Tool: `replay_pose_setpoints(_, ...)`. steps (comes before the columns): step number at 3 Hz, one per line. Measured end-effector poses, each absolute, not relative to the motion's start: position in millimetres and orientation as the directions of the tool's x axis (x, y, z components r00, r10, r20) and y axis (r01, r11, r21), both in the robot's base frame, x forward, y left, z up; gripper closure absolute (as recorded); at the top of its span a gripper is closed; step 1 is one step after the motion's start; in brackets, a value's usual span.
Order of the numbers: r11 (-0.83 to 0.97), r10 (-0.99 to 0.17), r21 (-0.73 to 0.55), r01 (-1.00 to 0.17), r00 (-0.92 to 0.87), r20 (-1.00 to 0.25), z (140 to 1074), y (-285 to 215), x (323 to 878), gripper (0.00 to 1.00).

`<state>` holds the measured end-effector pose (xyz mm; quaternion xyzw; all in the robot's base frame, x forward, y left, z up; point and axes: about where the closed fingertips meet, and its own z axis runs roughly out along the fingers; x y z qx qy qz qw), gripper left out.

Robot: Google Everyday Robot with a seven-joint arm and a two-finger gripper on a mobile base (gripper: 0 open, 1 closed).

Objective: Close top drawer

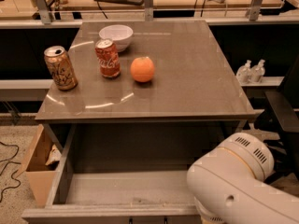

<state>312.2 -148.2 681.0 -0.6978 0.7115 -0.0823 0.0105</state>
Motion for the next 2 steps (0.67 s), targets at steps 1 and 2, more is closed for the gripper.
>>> replay_pose_setpoints(1,-0.064,-0.997,-0.156,-0.986,0.058,0.046,691.5,-152.8,355.4,1.00)
replay_pose_setpoints(2,-0.073,-0.997,-0.158,-0.985,0.067,0.042,692.7,-153.7,359.9,1.00)
